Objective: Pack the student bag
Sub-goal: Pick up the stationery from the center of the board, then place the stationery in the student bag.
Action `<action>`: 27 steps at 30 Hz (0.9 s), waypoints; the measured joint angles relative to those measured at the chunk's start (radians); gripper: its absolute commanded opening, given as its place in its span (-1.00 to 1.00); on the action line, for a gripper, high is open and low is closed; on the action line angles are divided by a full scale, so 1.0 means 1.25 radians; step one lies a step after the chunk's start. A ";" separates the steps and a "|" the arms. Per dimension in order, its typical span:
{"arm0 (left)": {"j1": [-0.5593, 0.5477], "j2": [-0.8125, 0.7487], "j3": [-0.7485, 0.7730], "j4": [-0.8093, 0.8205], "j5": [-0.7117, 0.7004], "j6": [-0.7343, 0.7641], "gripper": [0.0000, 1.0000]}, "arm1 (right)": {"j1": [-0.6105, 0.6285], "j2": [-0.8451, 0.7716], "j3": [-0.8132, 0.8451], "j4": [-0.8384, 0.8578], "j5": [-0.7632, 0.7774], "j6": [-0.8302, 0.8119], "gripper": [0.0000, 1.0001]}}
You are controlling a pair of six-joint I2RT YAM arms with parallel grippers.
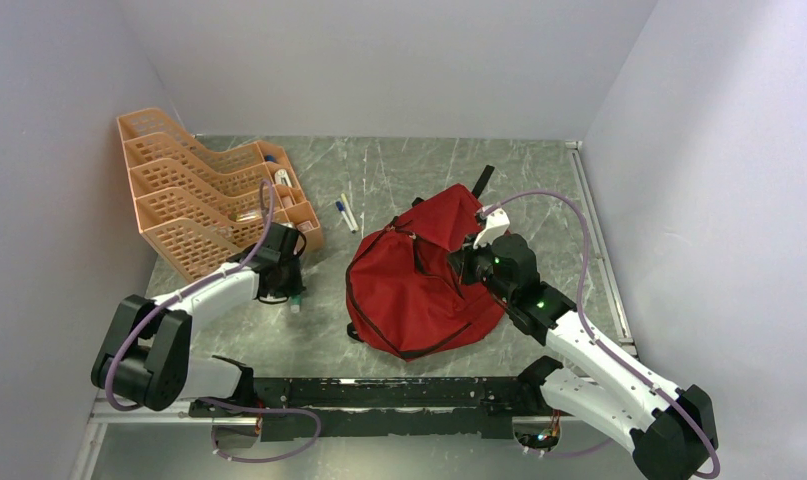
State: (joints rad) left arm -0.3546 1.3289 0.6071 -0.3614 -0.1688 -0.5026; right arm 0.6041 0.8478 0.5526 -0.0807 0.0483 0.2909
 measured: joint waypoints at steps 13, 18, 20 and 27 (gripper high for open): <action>-0.003 -0.276 0.030 0.004 0.204 -0.013 -0.90 | 0.000 -0.009 0.000 0.000 0.007 0.001 -1.00; -0.049 -0.338 0.029 0.107 0.288 -0.070 -0.90 | 0.000 -0.009 0.000 0.001 0.009 0.010 -1.00; -0.096 -0.339 0.027 0.157 0.304 -0.094 -0.90 | 0.000 -0.009 0.000 0.001 0.012 0.018 -1.00; -0.323 -0.231 0.027 0.358 0.298 -0.171 -0.90 | 0.000 -0.007 0.002 0.008 0.021 0.045 -1.00</action>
State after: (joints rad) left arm -0.7589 1.0401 0.6403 0.0864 0.2043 -0.7166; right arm 0.6041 0.8387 0.5552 -0.0711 0.0750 0.3473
